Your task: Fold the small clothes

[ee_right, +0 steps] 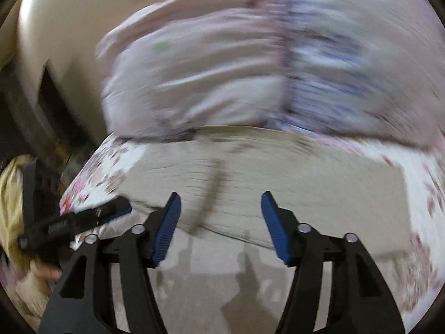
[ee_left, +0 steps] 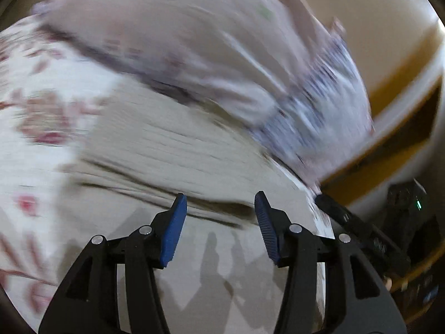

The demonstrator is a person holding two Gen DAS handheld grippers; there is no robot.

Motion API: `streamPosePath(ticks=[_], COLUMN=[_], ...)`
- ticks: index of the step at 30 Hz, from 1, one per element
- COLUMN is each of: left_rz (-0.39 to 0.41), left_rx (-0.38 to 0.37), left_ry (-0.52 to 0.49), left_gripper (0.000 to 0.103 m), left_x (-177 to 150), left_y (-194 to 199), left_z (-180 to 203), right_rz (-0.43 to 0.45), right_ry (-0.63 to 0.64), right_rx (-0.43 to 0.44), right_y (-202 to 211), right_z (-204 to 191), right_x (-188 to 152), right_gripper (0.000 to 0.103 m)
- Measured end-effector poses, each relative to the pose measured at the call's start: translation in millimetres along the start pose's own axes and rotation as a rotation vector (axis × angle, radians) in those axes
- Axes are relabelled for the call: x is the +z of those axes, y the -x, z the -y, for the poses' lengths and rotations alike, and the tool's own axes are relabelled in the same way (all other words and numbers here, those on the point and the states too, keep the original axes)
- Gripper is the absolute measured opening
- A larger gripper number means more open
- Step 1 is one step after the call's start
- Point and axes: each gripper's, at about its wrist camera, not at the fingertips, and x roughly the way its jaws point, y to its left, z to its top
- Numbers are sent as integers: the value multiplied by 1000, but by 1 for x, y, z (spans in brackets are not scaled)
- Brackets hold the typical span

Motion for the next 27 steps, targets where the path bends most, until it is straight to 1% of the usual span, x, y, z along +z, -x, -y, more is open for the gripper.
streamPosePath(ticks=[1,2,3,5,7,9,13,15,16,18,19,20,23,26,27], left_rz=[6,3,0,-1,-7,1,13,16,16,16,16,16,16,19,20], left_rx=[16,22,24,49,54,53,58,58,61,68,71,75,78,79,79], left_ry=[40,94,112,144,166,178,160,146,142,130,125,121,121,118,116], left_gripper=[49,46,44,44,44,40,39,39,39,39,39,39,39,39,39], left_x=[2,3,3,-1,-2,-3,-4,-5,-5,-6,-5,-5,-5,-5,-5], left_y=[3,7,8,11,14,18,24,23,24,23,22,21,21,21,20], left_z=[-13,-29,-35,-50,-58,-64,-66,-65,-65,-63,-62,-61,-62,-62,-61], right_rz=[-16,-32,-52,-77,-105,-135,-192,-197,-193,-187,-189,-189,-168,-95,-71], right_ry=[48,98,163,255,336,388,464,495,501,477,458,436,368,263,236], right_rx=[19,34,52,64,71,65,37,12,4,6,13,18,41,96,103], right_y=[-11,-21,-36,-59,-83,-104,-129,-135,-136,-138,-138,-137,-132,-107,-99], right_z=[-14,-29,-46,-73,-97,-112,-126,-129,-130,-128,-126,-124,-117,-103,-98], right_x=[3,4,6,6,6,6,-5,-12,-14,-15,-14,-12,-8,1,4], right_gripper=[45,41,39,34,32,32,32,33,33,28,16,9,6,6,5])
